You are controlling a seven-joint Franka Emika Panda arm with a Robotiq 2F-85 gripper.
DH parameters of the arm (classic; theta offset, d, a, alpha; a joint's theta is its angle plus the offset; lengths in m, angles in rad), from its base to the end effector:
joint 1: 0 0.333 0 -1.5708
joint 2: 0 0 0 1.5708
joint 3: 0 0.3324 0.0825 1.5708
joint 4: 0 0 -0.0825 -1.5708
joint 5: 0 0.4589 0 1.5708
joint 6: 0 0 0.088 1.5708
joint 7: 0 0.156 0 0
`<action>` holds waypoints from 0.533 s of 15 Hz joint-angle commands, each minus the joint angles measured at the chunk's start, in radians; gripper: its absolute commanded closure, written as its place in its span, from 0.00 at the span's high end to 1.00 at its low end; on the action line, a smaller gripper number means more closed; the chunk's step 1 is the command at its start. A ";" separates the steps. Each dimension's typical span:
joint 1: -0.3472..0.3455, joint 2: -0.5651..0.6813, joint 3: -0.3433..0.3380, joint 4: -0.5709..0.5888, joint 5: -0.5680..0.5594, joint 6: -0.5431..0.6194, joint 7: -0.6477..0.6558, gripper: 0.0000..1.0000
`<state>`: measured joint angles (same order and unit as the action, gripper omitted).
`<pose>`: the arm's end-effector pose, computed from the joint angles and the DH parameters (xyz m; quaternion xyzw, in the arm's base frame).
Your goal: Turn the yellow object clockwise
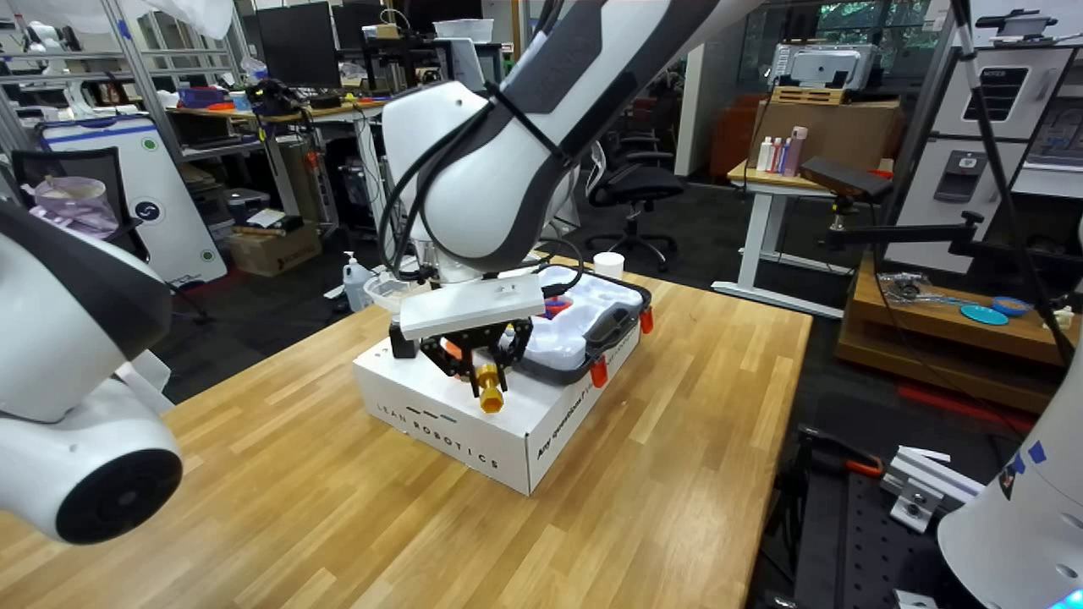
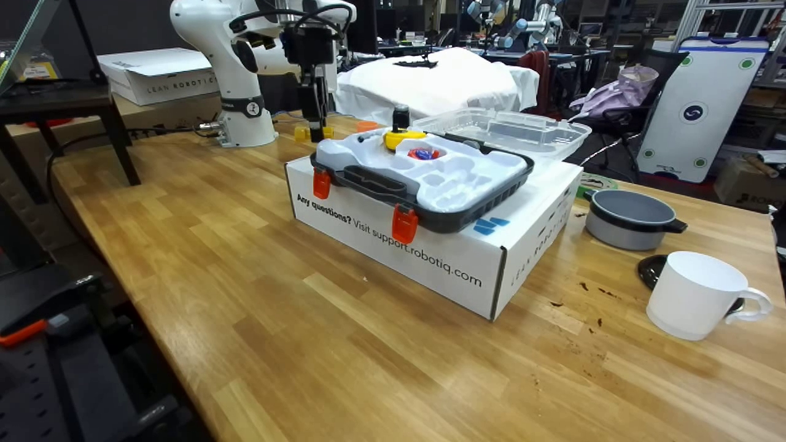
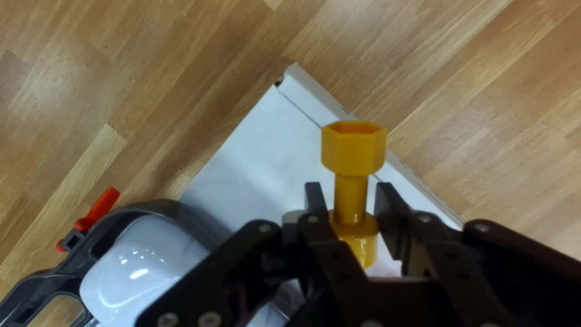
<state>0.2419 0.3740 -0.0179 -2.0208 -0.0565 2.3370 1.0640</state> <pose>0.6339 0.1412 0.1708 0.9207 -0.3885 -0.0093 0.0358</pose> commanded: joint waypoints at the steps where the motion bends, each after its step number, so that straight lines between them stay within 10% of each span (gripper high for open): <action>1: -0.009 0.000 0.009 0.002 -0.004 -0.003 0.002 0.08; 8: -0.012 0.021 -0.019 0.005 0.013 -0.028 0.164 0.08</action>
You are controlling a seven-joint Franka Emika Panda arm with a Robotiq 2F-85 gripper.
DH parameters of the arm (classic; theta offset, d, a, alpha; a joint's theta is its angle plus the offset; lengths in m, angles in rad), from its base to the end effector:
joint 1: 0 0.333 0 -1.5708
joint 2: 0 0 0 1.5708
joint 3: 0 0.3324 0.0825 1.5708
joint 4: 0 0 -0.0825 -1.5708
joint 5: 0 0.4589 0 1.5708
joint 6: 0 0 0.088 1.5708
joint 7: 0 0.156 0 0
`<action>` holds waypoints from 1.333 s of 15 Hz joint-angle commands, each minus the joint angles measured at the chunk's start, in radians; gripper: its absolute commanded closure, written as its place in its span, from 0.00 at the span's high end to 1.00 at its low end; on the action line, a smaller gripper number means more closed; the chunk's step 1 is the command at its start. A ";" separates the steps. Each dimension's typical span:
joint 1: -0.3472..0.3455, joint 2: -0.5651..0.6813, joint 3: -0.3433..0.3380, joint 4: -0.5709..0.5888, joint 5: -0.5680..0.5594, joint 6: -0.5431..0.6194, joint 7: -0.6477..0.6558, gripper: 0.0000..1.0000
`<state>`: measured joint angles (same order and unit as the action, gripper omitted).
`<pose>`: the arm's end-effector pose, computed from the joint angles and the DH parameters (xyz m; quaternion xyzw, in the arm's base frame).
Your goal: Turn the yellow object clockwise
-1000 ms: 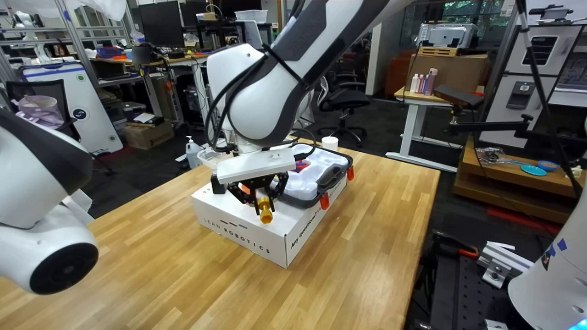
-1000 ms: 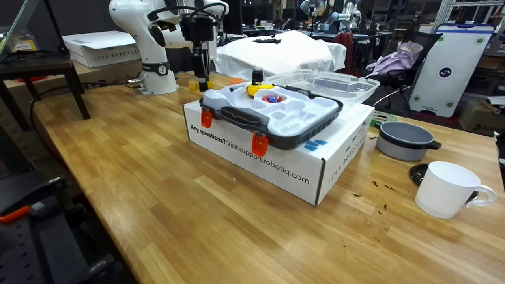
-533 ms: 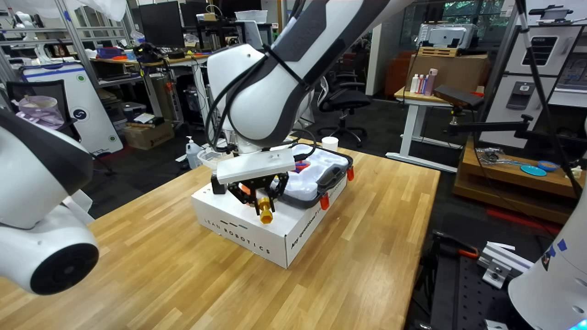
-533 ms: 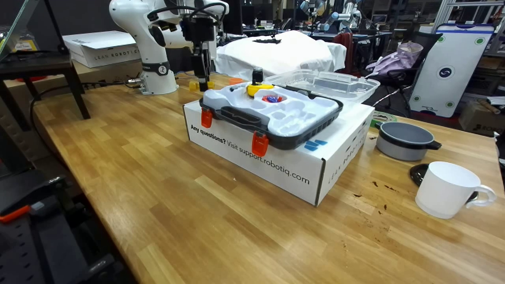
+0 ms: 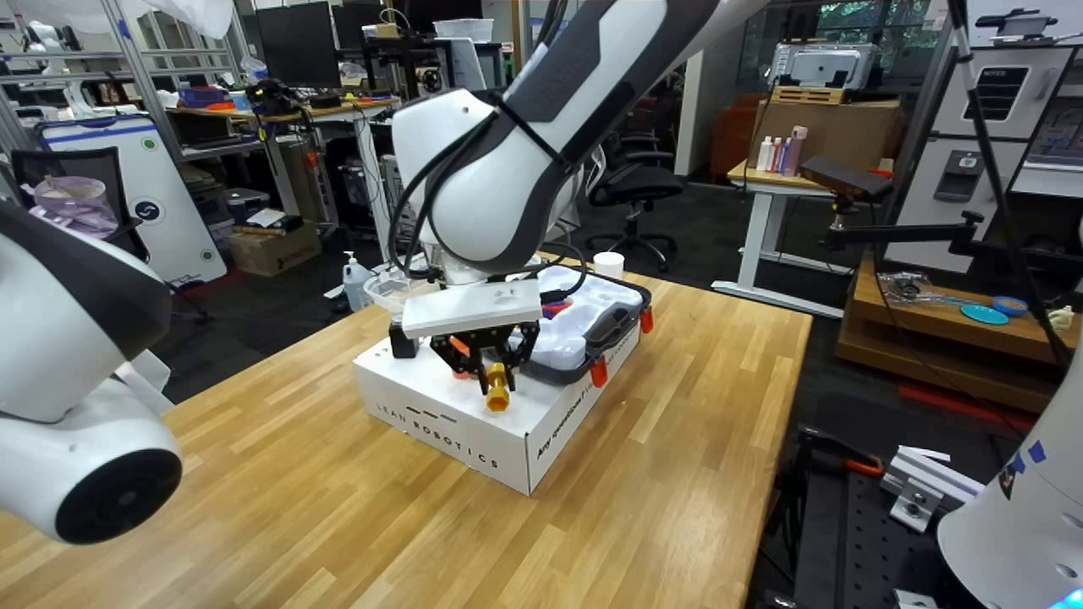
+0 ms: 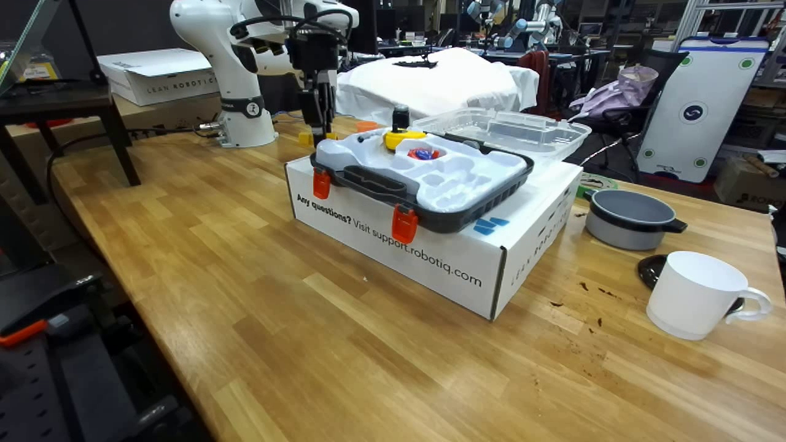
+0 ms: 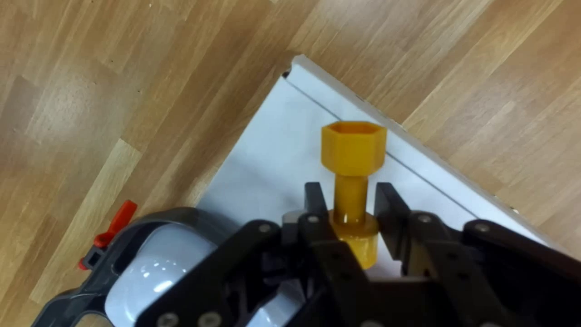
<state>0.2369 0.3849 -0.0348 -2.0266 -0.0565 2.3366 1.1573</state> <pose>0.6326 0.1260 0.1613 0.8968 -0.4401 -0.0126 0.0439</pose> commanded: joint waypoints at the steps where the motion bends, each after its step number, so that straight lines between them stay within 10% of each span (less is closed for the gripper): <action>1: -0.010 0.014 -0.001 0.013 0.022 -0.034 0.093 0.08; 20: -0.038 0.016 0.021 0.049 0.107 -0.088 0.385 0.08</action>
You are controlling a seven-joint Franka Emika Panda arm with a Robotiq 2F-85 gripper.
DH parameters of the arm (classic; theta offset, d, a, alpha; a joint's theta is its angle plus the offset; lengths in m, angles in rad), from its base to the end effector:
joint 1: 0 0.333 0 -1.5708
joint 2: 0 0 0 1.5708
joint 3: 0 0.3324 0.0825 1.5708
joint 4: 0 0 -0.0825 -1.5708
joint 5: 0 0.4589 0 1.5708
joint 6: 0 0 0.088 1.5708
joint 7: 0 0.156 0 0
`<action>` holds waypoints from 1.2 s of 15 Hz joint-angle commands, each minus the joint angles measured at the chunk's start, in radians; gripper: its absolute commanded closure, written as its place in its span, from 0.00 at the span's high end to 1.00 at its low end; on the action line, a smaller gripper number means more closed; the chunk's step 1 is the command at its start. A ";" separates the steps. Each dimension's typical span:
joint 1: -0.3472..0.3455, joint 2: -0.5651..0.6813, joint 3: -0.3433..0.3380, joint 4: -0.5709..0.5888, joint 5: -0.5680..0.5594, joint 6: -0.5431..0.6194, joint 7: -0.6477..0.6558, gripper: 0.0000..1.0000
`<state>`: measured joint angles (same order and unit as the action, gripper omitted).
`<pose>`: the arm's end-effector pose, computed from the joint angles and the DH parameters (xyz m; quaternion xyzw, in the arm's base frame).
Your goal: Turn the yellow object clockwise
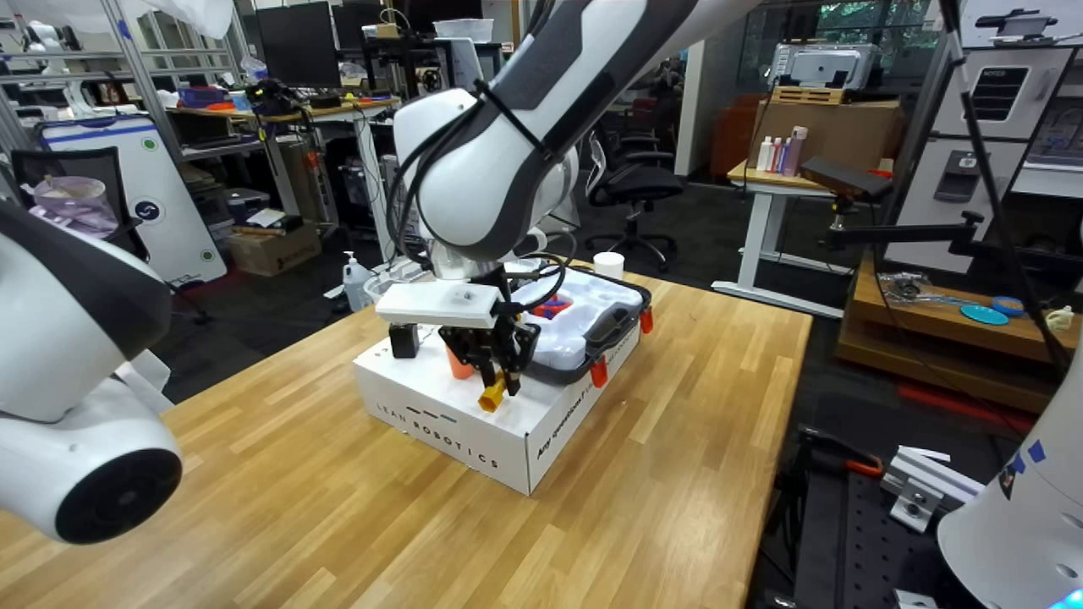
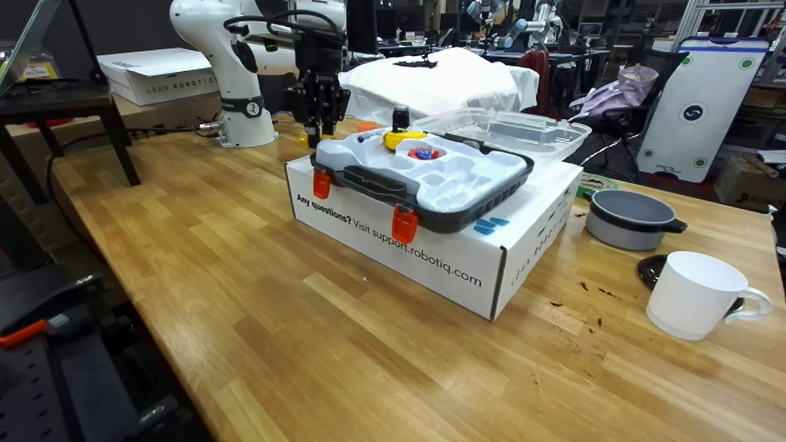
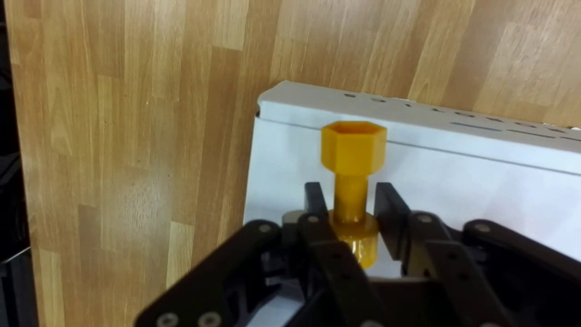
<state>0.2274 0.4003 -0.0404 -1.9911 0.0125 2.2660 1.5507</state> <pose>0.6353 0.1204 0.1619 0.7729 -0.6315 -0.0377 0.0499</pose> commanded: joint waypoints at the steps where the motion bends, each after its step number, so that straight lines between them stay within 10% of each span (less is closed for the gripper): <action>1: -0.029 0.000 0.029 0.014 0.047 -0.018 -0.009 0.08; 10: -0.018 0.000 0.021 0.004 0.025 -0.003 0.004 0.08; 11: -0.018 0.000 0.021 0.004 0.025 -0.002 0.004 0.33; 16: -0.017 0.001 0.021 0.003 0.024 -0.002 0.004 0.33; 17: -0.017 0.001 0.021 0.003 0.024 -0.002 0.004 0.08; 18: -0.017 0.004 0.020 0.007 0.023 -0.003 0.006 0.08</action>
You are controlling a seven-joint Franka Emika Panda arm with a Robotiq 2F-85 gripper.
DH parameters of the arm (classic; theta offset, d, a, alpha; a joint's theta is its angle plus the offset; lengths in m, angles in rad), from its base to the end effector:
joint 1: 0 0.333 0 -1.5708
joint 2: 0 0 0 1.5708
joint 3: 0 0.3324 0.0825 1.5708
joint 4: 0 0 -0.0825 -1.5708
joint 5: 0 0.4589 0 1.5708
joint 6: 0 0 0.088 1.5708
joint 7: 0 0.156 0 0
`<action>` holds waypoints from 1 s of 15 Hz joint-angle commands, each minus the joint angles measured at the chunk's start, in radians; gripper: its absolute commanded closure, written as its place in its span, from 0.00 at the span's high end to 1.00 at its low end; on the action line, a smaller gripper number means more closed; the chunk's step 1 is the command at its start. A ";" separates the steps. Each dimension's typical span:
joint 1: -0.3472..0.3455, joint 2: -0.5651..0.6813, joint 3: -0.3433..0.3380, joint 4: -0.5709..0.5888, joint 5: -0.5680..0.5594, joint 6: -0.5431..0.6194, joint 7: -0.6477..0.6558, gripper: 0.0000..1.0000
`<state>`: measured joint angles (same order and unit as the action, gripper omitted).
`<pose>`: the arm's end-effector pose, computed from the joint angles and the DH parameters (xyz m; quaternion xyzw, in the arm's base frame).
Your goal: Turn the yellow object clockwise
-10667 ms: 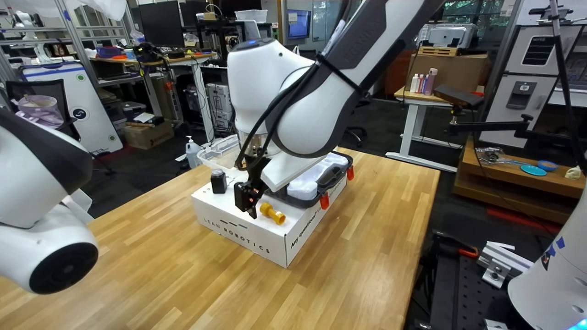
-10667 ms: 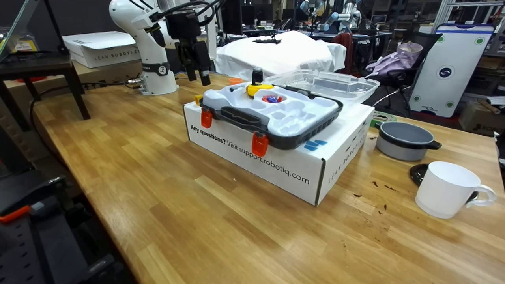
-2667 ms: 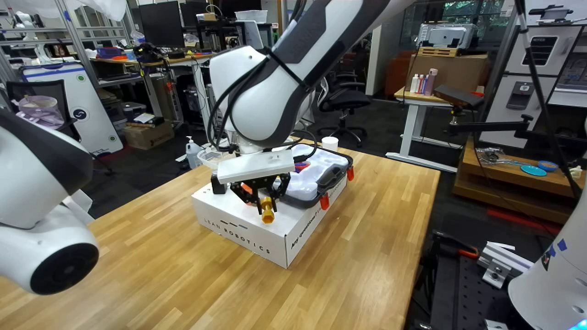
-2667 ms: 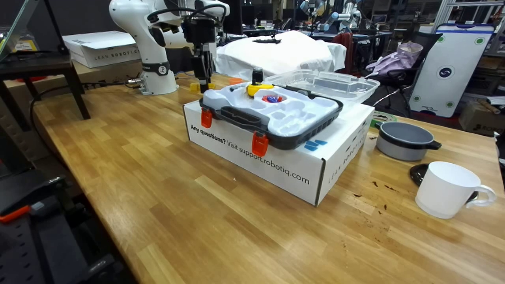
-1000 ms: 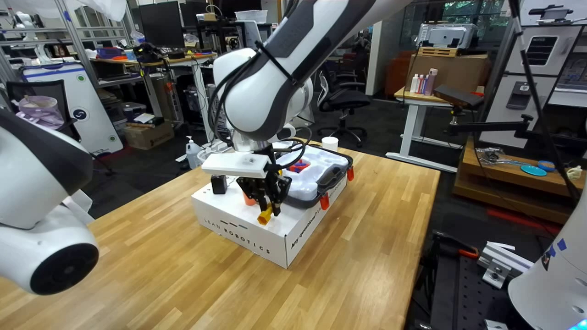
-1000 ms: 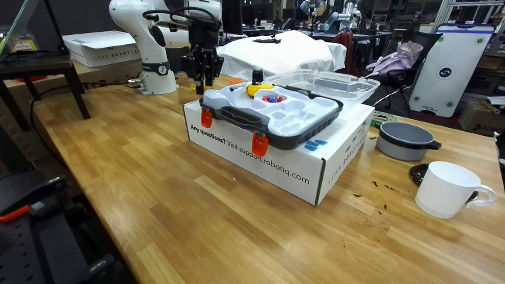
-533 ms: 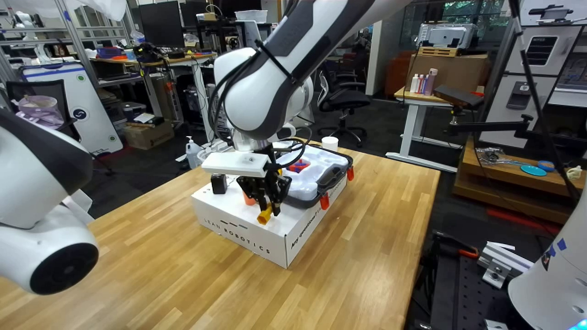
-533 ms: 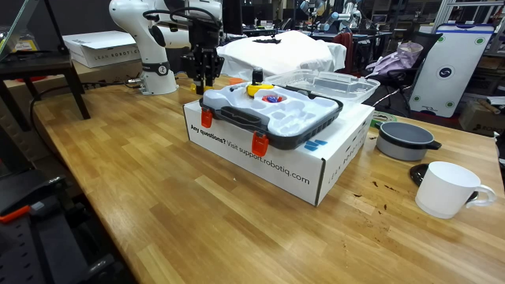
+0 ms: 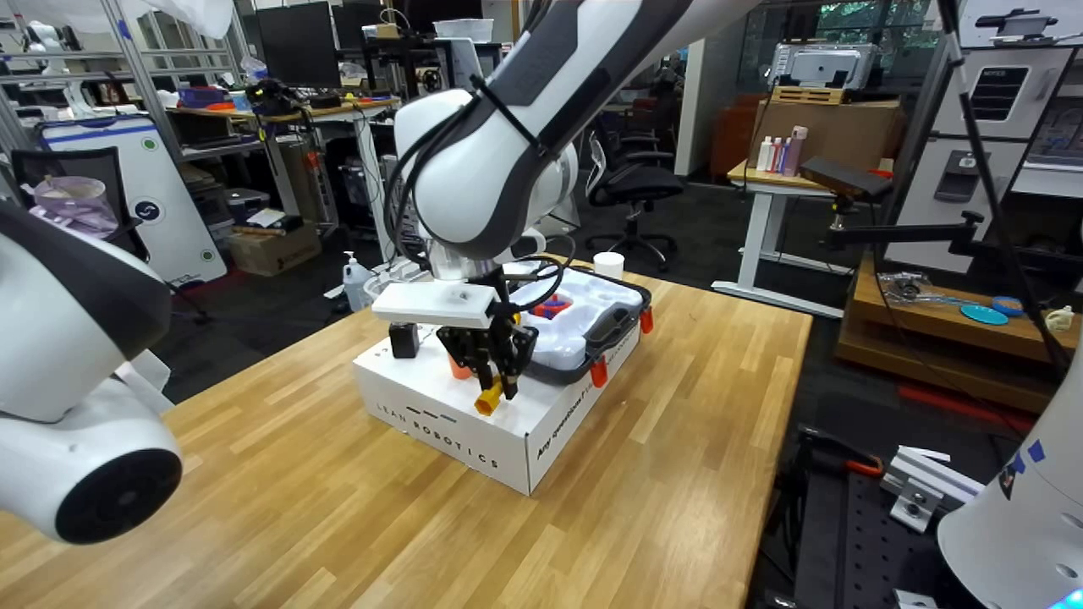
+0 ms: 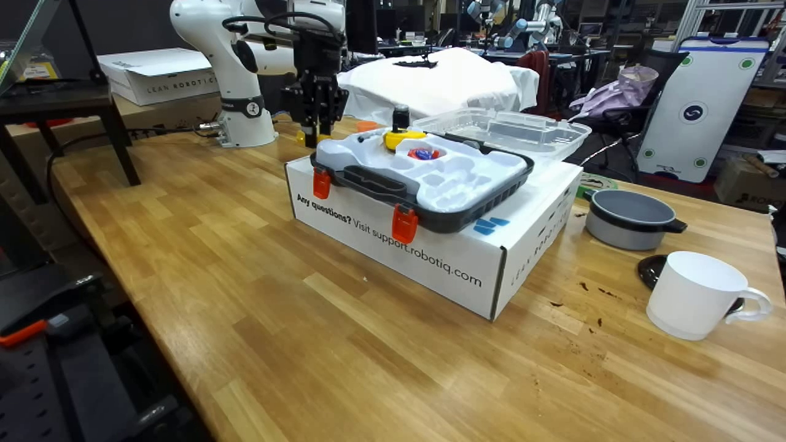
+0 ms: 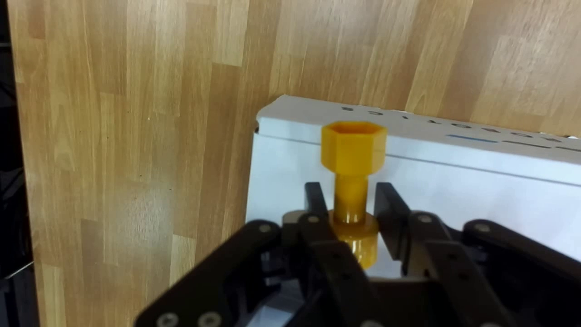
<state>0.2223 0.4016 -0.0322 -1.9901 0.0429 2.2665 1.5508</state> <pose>0.6348 0.1244 0.1615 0.7670 -0.6385 -0.0472 0.0417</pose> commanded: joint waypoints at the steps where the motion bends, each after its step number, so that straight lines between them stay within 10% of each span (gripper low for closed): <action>1: -0.013 0.008 0.012 0.013 -0.005 -0.007 0.007 0.08; 15: -0.019 0.064 -0.010 0.061 -0.005 -0.012 0.040 0.08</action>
<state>0.2168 0.4558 -0.0449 -1.9524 0.0425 2.2678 1.5688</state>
